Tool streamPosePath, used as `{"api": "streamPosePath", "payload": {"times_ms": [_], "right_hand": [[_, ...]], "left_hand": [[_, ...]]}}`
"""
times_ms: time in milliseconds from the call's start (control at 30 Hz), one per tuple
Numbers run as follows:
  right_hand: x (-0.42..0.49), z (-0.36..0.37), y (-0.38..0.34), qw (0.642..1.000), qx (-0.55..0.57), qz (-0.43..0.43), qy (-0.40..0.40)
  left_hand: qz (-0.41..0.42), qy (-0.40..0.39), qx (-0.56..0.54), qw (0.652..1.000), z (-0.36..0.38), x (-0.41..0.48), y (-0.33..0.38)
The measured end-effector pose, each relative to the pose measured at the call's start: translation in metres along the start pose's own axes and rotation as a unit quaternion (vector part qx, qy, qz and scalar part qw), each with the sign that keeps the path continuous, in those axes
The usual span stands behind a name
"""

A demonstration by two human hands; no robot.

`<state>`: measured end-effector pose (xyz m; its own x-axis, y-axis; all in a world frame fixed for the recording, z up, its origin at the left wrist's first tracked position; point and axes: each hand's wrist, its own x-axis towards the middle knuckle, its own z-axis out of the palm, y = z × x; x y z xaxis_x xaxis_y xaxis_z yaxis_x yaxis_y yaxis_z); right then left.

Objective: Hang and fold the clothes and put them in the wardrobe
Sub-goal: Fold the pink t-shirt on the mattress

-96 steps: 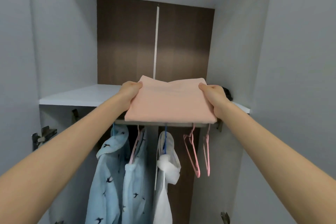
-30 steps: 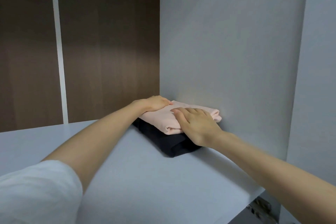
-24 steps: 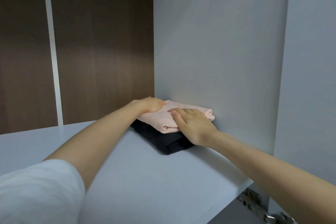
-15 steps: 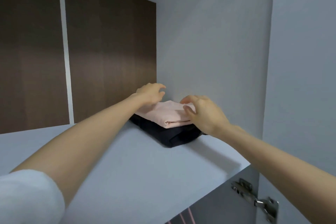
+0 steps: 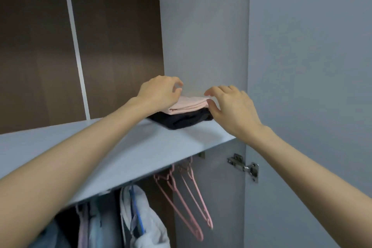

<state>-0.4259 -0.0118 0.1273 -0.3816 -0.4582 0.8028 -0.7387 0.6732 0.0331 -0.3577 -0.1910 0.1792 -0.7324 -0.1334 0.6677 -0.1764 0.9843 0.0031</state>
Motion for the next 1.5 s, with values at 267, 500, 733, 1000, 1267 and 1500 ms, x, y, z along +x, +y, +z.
{"api": "streamPosePath", "payload": {"times_ms": [267, 500, 733, 1000, 1267, 1500], "right_hand": [[-0.134, -0.066, 0.042, 0.999, -0.003, 0.01, -0.037], [-0.27, -0.128, 0.086, 0.996, 0.014, -0.002, -0.091], [-0.39, -0.178, 0.114, 0.988, 0.022, 0.021, -0.153], [-0.507, -0.228, 0.138, 0.974, -0.009, 0.113, -0.197], [-0.626, -0.302, 0.159, 0.937, -0.046, 0.252, -0.24], [-0.734, -0.373, 0.193, 0.887, -0.078, 0.364, -0.272]], "left_hand": [[-0.004, 0.053, -0.114, 0.992, 0.001, -0.134, 0.124], [-0.032, -0.001, -0.077, 0.996, 0.016, -0.252, 0.235], [-0.019, -0.08, -0.043, 0.996, 0.02, -0.343, 0.313], [0.024, -0.153, -0.082, 0.984, 0.041, -0.413, 0.394], [0.113, -0.216, -0.167, 0.955, 0.047, -0.471, 0.489], [0.197, -0.262, -0.202, 0.923, 0.054, -0.518, 0.589]]}}
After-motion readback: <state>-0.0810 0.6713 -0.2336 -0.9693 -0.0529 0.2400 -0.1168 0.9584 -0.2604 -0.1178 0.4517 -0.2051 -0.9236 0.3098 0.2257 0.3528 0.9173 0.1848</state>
